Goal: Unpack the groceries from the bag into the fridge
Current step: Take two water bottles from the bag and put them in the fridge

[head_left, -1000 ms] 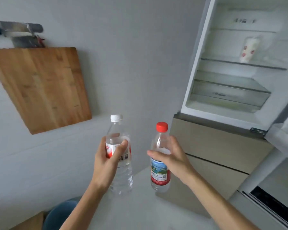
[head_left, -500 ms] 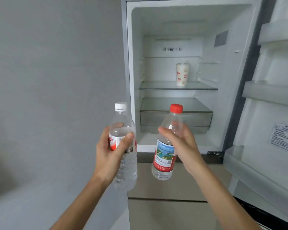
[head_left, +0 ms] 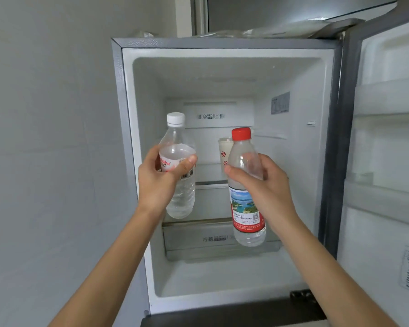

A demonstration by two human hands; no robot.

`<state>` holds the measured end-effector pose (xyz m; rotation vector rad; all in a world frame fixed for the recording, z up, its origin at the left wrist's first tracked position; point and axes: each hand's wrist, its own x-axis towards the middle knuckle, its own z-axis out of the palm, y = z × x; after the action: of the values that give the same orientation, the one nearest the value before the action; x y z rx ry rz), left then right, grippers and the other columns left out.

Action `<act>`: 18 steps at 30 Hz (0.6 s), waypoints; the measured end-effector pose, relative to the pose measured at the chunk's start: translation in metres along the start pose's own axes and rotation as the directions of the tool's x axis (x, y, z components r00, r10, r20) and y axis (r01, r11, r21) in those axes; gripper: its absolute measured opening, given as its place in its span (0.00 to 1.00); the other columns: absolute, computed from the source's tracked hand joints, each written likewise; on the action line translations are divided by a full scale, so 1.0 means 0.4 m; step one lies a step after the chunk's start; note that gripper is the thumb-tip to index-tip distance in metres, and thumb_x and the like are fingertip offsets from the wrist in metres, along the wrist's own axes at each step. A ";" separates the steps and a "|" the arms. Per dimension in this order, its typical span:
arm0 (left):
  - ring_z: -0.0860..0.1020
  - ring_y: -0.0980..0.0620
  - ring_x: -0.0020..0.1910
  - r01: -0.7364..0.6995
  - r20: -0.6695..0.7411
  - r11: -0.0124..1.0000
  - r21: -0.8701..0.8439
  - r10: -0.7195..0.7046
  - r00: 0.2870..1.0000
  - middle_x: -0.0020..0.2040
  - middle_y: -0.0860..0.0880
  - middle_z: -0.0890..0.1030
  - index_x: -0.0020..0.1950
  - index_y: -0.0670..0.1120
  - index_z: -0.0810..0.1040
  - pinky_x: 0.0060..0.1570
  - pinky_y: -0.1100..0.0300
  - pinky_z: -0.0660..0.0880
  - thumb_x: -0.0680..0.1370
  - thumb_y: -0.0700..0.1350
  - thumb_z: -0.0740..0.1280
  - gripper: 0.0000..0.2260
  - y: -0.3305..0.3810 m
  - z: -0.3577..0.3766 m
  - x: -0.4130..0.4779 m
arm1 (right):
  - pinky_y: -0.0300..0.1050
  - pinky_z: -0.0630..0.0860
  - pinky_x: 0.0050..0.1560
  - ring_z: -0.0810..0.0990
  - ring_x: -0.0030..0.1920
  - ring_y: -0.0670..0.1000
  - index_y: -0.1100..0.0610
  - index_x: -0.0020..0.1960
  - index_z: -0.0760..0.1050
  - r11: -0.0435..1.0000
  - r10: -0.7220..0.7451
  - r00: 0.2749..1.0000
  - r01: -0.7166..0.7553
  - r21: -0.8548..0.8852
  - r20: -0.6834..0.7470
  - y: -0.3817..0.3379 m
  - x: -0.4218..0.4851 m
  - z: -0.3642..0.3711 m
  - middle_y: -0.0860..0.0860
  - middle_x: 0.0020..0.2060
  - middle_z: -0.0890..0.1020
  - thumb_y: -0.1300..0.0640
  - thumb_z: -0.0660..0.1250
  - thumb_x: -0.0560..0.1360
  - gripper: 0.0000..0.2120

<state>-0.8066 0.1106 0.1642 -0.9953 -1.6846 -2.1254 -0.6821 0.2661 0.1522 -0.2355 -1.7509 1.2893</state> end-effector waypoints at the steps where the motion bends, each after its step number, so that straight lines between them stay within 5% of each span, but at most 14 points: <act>1: 0.83 0.54 0.47 -0.006 0.003 1.000 0.014 0.006 1.000 0.49 0.50 0.85 0.58 0.47 0.80 0.46 0.62 0.79 0.69 0.44 0.79 0.19 -0.014 0.006 0.040 | 0.52 0.80 0.54 0.83 0.50 0.47 0.44 0.52 0.79 1.000 -0.013 1.000 0.012 -0.015 -0.013 0.005 0.035 0.017 0.49 0.51 0.83 0.39 0.78 0.62 0.22; 5: 0.82 0.58 0.41 -0.035 0.009 0.998 0.045 0.035 0.999 0.49 0.47 0.84 0.61 0.44 0.79 0.36 0.71 0.75 0.69 0.41 0.79 0.22 -0.070 0.035 0.197 | 0.49 0.80 0.55 0.82 0.51 0.46 0.45 0.56 0.78 0.998 -0.063 0.997 0.062 -0.024 -0.033 0.017 0.177 0.104 0.49 0.53 0.81 0.40 0.78 0.63 0.24; 9: 0.83 0.55 0.45 -0.033 -0.018 0.998 0.048 0.034 0.999 0.51 0.48 0.85 0.63 0.44 0.79 0.37 0.71 0.76 0.68 0.43 0.80 0.25 -0.131 0.057 0.349 | 0.45 0.78 0.56 0.81 0.53 0.46 0.48 0.63 0.75 0.997 -0.073 0.997 0.073 0.003 -0.031 0.027 0.340 0.188 0.47 0.54 0.81 0.44 0.78 0.65 0.29; 14: 0.84 0.51 0.46 0.012 -0.103 0.993 0.115 0.000 0.995 0.46 0.52 0.85 0.53 0.54 0.79 0.49 0.53 0.82 0.66 0.49 0.80 0.18 -0.256 0.102 0.481 | 0.51 0.77 0.60 0.82 0.53 0.50 0.56 0.71 0.68 1.000 -0.021 0.999 0.022 0.021 -0.026 0.076 0.532 0.269 0.50 0.53 0.83 0.46 0.78 0.67 0.37; 18: 0.83 0.49 0.44 0.066 -0.215 0.974 0.217 -0.019 0.977 0.44 0.54 0.84 0.46 0.57 0.73 0.50 0.53 0.80 0.66 0.54 0.78 0.16 -0.344 0.154 0.521 | 0.46 0.75 0.57 0.81 0.55 0.52 0.55 0.69 0.66 0.996 -0.017 1.000 0.018 -0.092 0.009 0.160 0.610 0.331 0.54 0.56 0.82 0.47 0.76 0.69 0.34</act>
<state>-1.0177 0.2534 0.2002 -0.6499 -1.8007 -1.9343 -0.9405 0.3575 0.2301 -0.2668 -1.8174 1.1999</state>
